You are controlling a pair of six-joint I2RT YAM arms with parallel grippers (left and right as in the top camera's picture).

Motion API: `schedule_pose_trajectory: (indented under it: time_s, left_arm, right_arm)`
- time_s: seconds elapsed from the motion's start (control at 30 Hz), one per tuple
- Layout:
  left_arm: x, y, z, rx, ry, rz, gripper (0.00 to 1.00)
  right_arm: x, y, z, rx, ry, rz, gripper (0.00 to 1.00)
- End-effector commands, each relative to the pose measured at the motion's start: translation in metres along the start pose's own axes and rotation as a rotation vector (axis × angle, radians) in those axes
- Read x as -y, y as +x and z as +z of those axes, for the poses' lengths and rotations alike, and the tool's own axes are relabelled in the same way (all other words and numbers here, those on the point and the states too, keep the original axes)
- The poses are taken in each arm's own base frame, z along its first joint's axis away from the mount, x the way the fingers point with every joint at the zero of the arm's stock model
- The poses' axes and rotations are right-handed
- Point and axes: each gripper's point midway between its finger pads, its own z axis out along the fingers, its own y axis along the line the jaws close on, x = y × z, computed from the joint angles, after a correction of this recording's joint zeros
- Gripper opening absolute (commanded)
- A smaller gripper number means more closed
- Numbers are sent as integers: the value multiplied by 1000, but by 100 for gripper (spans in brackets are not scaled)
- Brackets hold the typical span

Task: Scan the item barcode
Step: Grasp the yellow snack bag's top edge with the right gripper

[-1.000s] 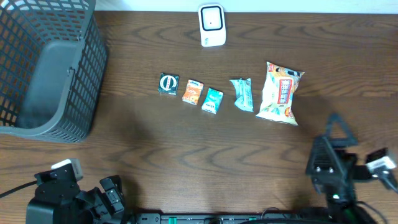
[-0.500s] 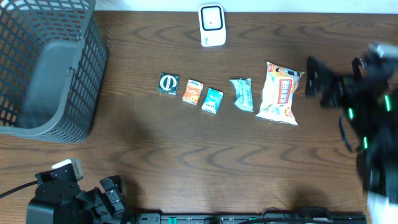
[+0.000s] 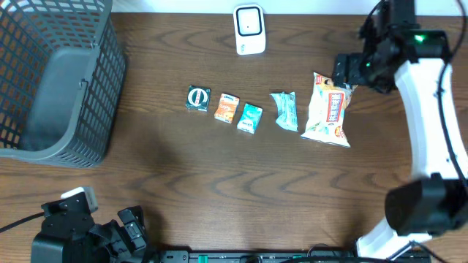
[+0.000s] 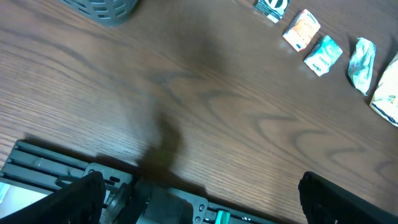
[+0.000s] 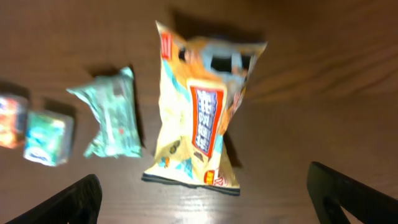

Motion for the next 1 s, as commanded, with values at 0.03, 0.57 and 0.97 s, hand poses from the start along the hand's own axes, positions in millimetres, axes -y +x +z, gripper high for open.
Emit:
schedule_pose_trajectory:
  time_s: [0.03,0.57,0.97]
  left_arm:
    - [-1,-1,0,4,-8,-12,98]
    - [-1,-1,0,4,-8,-12,97]
    - [-1,-1,0,4,-8,-12,98]
  right_arm:
    - [-6,12,32,-123,-8,-26,99]
    - [-5,39,111,-344,13,-22,1]
    - [26,41,118,-342,183,-30,3]
